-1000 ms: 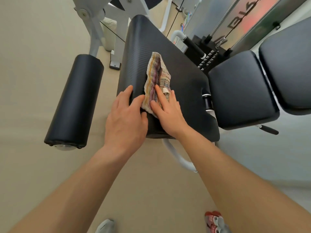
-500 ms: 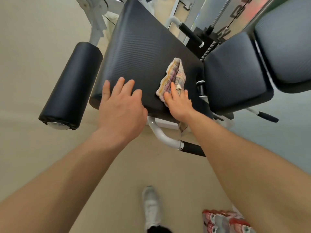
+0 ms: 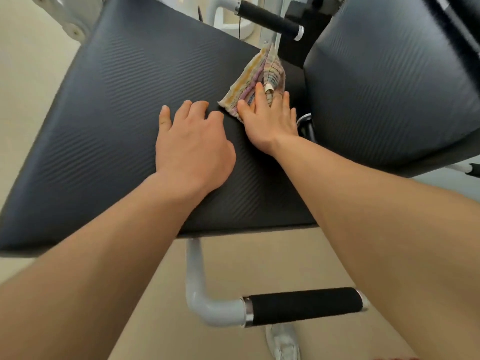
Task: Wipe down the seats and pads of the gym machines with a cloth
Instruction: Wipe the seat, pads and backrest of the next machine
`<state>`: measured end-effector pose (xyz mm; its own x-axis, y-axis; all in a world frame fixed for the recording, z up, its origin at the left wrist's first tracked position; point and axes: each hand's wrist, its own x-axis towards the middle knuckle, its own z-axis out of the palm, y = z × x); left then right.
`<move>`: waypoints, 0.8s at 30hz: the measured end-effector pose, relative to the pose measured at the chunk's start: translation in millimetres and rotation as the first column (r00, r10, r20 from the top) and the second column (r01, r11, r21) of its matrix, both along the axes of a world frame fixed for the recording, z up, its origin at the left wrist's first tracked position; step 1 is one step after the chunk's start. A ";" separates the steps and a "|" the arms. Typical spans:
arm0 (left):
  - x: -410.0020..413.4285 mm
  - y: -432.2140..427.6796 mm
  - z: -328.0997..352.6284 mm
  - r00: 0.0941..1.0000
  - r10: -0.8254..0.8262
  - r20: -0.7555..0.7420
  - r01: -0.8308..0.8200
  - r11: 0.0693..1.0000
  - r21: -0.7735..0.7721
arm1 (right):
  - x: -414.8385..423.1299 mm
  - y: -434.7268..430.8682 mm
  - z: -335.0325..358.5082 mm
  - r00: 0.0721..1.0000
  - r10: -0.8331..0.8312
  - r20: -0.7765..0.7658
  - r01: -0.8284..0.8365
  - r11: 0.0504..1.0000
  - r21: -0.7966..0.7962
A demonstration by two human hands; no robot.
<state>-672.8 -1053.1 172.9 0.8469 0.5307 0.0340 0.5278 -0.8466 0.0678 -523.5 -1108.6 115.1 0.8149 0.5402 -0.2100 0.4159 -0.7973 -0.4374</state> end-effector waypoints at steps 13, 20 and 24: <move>65.1 71.3 23.3 0.971 0.110 0.214 -0.111 0.994 -0.007 | 31.7 109.9 34.6 0.943 0.329 0.040 -0.332 0.936 0.121; 44.5 109.2 35.2 0.933 0.279 0.226 -0.264 0.960 -0.094 | 64.0 113.4 26.9 0.937 0.338 0.094 -0.347 0.931 0.115; 40.3 125.2 35.4 0.932 0.292 0.215 -0.274 0.955 -0.110 | 102.3 87.5 10.0 0.999 0.028 0.016 -0.028 1.000 -0.001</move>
<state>-632.5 -927.9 208.4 0.6359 0.7557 0.1565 0.7076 -0.6519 0.2726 -421.2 -1021.1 125.0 0.8025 0.5630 -0.1976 0.4452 -0.7855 -0.4299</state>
